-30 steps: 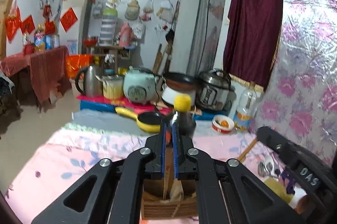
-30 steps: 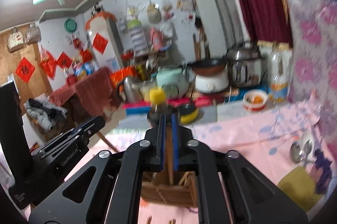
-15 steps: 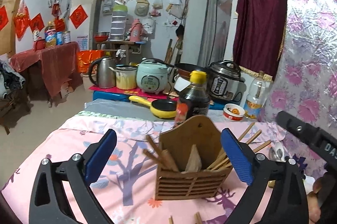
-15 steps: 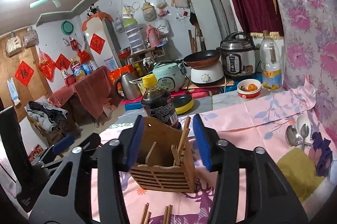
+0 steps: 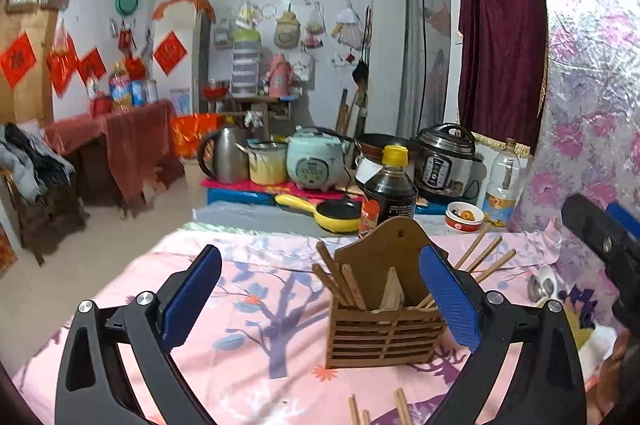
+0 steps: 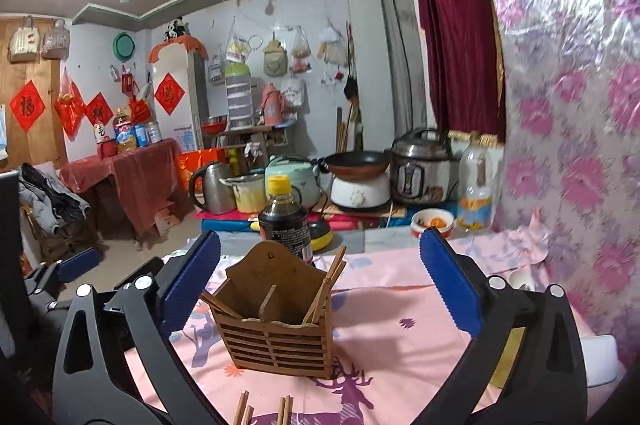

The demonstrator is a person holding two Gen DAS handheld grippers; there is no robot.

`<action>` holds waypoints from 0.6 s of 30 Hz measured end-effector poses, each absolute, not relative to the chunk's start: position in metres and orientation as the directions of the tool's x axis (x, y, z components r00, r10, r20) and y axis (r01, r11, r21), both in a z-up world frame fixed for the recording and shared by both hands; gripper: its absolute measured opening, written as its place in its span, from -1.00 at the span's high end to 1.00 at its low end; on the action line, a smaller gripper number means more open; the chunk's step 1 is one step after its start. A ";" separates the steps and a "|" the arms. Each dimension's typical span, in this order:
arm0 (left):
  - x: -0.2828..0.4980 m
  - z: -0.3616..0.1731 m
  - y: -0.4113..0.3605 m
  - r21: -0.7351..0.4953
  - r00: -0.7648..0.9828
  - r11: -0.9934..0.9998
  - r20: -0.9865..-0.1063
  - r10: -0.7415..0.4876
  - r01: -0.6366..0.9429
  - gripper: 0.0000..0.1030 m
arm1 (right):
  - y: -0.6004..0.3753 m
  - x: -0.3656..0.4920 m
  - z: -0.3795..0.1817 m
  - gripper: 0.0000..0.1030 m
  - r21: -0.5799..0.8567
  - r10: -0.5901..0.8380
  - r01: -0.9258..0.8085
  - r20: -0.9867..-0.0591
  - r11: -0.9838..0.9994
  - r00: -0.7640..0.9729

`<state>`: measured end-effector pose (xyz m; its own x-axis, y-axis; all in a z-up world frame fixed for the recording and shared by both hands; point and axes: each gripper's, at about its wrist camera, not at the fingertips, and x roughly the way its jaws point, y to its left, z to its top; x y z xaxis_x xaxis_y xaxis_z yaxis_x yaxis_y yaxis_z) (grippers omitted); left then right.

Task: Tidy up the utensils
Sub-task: 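Open both tools and pull them back toward the remaining chopsticks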

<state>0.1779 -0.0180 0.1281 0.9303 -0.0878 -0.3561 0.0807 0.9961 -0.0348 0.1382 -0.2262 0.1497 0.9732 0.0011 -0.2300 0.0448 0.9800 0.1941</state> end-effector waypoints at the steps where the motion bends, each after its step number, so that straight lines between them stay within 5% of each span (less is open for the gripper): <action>1: 0.172 0.128 -0.018 -0.025 0.936 0.997 -0.343 -0.082 0.078 -0.89 | -0.225 0.133 0.151 -0.88 0.190 -0.008 0.052 -0.222 0.980 0.975; 7: 0.132 0.128 -0.010 0.011 0.963 0.999 -0.266 -0.034 0.038 -0.89 | -0.229 0.114 0.154 -0.88 0.214 -0.049 0.096 -0.215 0.972 0.975; 18: 0.104 0.100 0.000 0.018 0.951 1.000 -0.309 -0.018 0.024 -0.89 | -0.230 0.081 0.121 -0.88 0.227 0.009 0.058 -0.285 0.972 0.958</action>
